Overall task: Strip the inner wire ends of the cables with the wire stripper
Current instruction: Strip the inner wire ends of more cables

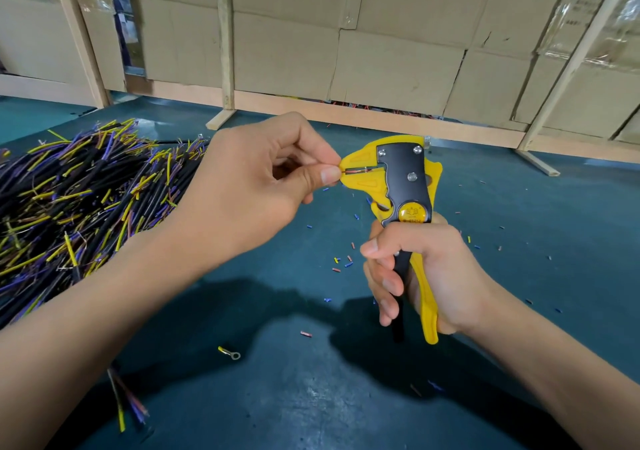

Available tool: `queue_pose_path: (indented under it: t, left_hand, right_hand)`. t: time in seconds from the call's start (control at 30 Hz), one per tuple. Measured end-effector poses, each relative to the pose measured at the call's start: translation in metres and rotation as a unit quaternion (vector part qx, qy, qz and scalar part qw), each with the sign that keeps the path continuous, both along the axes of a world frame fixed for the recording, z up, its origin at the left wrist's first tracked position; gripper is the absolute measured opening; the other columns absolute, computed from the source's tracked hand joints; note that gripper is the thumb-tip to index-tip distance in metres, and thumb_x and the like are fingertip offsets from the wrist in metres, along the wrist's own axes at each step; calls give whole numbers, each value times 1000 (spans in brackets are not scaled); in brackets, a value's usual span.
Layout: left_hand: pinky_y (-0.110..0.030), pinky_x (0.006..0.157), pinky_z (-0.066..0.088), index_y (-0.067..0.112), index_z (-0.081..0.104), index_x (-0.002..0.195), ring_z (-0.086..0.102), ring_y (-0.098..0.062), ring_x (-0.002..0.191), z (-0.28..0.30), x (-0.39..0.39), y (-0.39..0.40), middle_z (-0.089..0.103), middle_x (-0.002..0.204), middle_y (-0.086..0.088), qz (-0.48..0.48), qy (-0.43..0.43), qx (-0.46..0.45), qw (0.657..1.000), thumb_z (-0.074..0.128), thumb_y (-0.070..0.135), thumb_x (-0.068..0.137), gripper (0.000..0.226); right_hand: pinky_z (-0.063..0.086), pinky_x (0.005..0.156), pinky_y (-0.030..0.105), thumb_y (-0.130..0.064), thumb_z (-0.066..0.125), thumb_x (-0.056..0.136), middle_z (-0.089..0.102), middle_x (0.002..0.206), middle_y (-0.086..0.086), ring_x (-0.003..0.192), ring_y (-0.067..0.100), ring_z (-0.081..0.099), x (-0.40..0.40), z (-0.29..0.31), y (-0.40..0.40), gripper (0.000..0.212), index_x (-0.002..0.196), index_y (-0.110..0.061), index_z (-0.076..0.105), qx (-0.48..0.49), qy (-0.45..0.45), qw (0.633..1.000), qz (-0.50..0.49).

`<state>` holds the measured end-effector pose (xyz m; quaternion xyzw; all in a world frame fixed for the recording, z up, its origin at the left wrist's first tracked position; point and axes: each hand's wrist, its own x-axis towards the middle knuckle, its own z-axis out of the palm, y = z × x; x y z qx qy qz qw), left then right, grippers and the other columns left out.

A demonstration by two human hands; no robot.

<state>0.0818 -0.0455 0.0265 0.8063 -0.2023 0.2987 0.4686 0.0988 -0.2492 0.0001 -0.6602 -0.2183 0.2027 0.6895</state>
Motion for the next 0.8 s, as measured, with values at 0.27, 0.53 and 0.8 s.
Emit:
queue_pose_path:
  t: [0.27, 0.53, 0.8]
  left_hand:
    - [-23, 58, 41, -1, 70, 83, 39, -5, 64, 2, 0, 3, 56, 70, 8, 96, -188, 237, 948, 73, -4, 87, 6]
    - [-34, 65, 50, 1, 74, 112, 56, -26, 69, 10, -3, 13, 65, 79, -9, 49, -189, 297, 935, 62, -20, 82, 39]
    - [-25, 74, 43, 3, 71, 118, 55, -20, 78, 2, 9, 16, 62, 89, -13, 89, -149, 286, 942, 62, -13, 88, 36]
  right_hand:
    - [43, 44, 29, -19, 65, 65, 44, 43, 18, 35, 28, 45, -6, 1, 5, 30, 47, -3, 47, -112, -123, 977, -135]
    - [43, 46, 38, -19, 65, 65, 46, 44, 17, 37, 28, 47, 3, 15, -13, 31, 49, -2, 46, -153, -196, 955, -161]
    - [44, 46, 38, -23, 63, 67, 46, 45, 18, 40, 30, 47, 15, 13, -21, 32, 47, -4, 46, -204, -244, 931, -179]
